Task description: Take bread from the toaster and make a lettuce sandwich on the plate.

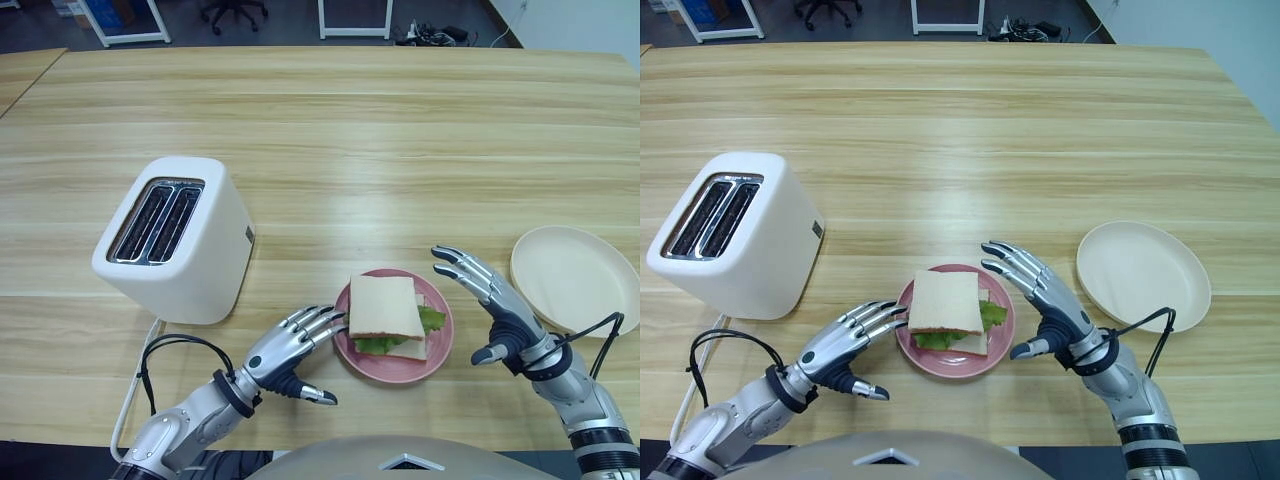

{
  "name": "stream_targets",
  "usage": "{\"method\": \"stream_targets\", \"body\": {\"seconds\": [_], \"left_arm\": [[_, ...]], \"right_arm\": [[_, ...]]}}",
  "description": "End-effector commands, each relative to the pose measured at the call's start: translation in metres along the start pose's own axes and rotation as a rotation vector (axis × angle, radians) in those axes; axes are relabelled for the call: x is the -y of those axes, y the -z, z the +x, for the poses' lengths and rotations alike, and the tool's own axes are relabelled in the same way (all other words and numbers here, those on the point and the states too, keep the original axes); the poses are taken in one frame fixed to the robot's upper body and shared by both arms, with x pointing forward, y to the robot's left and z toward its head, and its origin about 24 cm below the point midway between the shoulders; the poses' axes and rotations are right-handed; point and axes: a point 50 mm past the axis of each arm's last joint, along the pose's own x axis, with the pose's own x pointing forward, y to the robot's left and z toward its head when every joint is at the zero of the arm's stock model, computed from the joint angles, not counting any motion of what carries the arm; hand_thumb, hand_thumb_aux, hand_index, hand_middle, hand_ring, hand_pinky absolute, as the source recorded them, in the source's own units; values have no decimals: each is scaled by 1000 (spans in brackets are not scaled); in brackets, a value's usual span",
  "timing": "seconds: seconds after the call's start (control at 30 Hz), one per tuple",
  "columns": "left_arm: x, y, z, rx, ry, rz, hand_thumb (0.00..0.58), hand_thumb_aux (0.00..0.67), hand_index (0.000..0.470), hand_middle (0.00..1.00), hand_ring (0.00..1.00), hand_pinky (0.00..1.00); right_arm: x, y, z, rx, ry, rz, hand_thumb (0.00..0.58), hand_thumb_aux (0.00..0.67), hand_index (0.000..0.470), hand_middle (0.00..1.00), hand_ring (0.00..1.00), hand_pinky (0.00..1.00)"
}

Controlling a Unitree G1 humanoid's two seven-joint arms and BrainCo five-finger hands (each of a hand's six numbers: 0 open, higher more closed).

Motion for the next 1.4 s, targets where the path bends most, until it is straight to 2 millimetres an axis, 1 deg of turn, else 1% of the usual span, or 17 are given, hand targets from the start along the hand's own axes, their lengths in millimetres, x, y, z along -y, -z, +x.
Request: {"method": "stream_targets", "body": {"seconds": [0.03,0.23,0.37,0.4,0.43,0.47,0.5,0.53,0.57,0.63,0.77,0.83,0.9,1.0,1.13,1.3,1.4], "left_arm": [[1,1,1,-1,11,17,0,0,0,0,0,0],[-9,11,-6,-57,-34,45,0,0,0,0,0,0],[-28,20,-14,-104,-149,75,0,0,0,0,0,0],[-35,20,-17,-109,-201,61,0,0,0,0,0,0],[-40,19,-20,-110,-249,37,0,0,0,0,0,0],[-43,18,-23,-111,-295,6,0,0,0,0,0,0],[-45,16,-27,-106,-341,-52,120,74,52,369,369,369],[-45,13,-31,-92,-351,-104,573,596,418,925,925,925],[-43,10,-37,-83,-340,-151,580,670,470,1000,1000,1000],[-35,4,-51,-74,-257,-253,580,670,470,1000,1000,1000],[-10,-17,-80,-46,45,-473,580,670,470,1000,1000,1000],[2,-27,-85,-46,155,-573,580,670,470,1000,1000,1000],[12,-30,-77,-58,194,-626,580,670,470,1000,1000,1000],[27,-30,-53,-68,191,-667,580,670,470,1000,1000,1000],[45,-21,-25,-119,159,-675,580,670,470,1000,1000,1000],[56,-12,-3,-174,130,-692,580,670,470,1000,1000,1000],[58,-1,11,-222,94,-678,580,670,470,1000,1000,1000]], "right_arm": [[-1,2,0,-6,-32,-10,0,0,0,0,0,0],[-2,1,-3,-12,-62,-10,0,0,0,0,0,0],[-7,0,-23,-51,-194,12,0,0,0,0,0,0],[-7,0,-28,-63,-212,3,0,0,0,35,35,35],[-4,0,-31,-73,-207,-9,443,344,241,1000,1000,1000],[-2,0,-34,-83,-195,-19,543,502,352,1000,1000,1000],[0,0,-36,-91,-185,-29,580,670,470,1000,1000,1000],[1,-1,-38,-97,-180,-30,580,670,470,1000,1000,1000],[1,-2,-41,-101,-192,-22,580,670,470,1000,1000,1000],[-3,-6,-53,-112,-260,23,580,670,470,1000,1000,1000],[-19,-23,-93,-171,-575,175,580,670,470,1000,1000,1000],[-24,-29,-102,-194,-651,223,580,670,470,1000,1000,1000],[-33,-29,-99,-194,-650,229,580,670,470,1000,1000,1000],[-44,-18,-80,-209,-563,161,580,670,470,1000,1000,1000],[-57,-3,-59,-240,-446,49,580,670,470,1000,1000,1000],[-75,5,-37,-226,-386,-29,580,670,470,1000,1000,1000],[-85,10,-25,-225,-362,-38,580,670,470,1000,1000,1000]]}}
